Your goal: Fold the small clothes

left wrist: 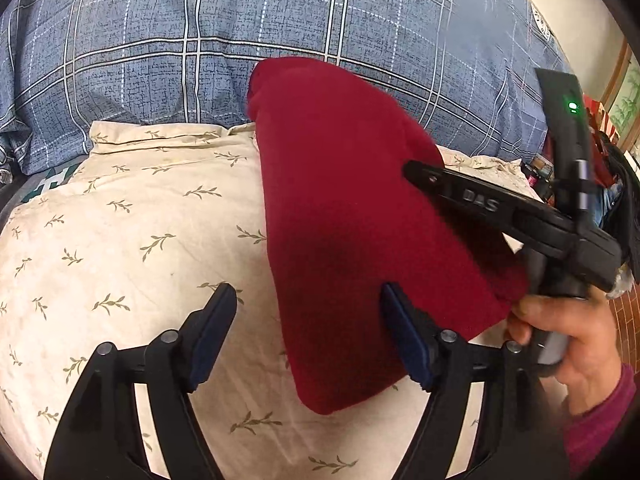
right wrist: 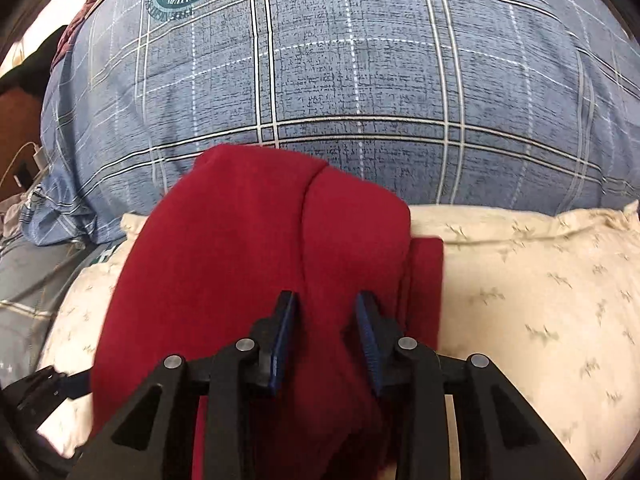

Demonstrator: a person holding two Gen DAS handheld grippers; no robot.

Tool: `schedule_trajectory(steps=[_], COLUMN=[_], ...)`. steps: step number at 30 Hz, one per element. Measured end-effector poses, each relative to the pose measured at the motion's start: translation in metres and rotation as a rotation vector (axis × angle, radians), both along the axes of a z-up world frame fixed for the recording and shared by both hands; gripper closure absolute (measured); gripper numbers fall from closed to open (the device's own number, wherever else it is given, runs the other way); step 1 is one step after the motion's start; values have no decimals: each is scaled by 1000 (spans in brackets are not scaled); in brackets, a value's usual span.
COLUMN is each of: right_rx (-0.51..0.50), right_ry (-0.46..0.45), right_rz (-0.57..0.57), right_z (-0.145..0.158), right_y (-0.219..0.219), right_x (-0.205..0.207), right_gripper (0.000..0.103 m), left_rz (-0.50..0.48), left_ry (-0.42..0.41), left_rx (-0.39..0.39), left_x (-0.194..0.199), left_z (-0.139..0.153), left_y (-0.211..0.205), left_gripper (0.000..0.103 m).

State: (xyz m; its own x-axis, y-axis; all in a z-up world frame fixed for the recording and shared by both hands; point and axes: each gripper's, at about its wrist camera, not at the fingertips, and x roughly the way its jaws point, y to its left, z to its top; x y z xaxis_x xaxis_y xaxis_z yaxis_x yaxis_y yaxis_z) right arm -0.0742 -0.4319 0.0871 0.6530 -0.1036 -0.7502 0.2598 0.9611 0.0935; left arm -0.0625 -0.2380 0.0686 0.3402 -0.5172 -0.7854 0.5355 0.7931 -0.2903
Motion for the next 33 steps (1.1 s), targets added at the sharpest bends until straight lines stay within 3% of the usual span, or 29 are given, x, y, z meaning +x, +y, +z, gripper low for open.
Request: schedule_trajectory(steps=[5, 7, 11, 15, 18, 21, 23, 24, 25, 27, 33], right_rx=[6, 44, 13, -33, -11, 60, 103, 111, 126, 181, 355], right_ry=[22, 18, 5, 69, 50, 4, -51, -69, -95, -108, -34], right_rz=[-2, -6, 19, 14, 13, 1, -34, -52, -72, -76, 12], right_z=[7, 20, 37, 21, 11, 23, 29, 28, 27, 21, -16], right_y=[2, 1, 12, 14, 10, 2, -11, -16, -23, -35, -46], right_x=[1, -13, -44, -58, -65, -74, -82, -83, -84, -82, -38], right_gripper=[72, 68, 68, 70, 69, 61, 38, 22, 18, 18, 16], left_rz=[4, 4, 12, 12, 10, -1, 8, 14, 20, 33, -4], left_ry=[9, 3, 5, 4, 14, 48, 58, 66, 77, 118, 214], left_rx=[-3, -2, 0, 5, 12, -39, -85, -106, -118, -139, -207], left_x=[2, 1, 1, -1, -2, 1, 7, 12, 16, 27, 49], left_z=[-2, -1, -1, -1, 0, 7, 12, 13, 13, 7, -13], left_y=[1, 1, 2, 0, 0, 8, 15, 17, 18, 18, 0], left_gripper=[24, 24, 24, 24, 24, 24, 24, 21, 20, 19, 12])
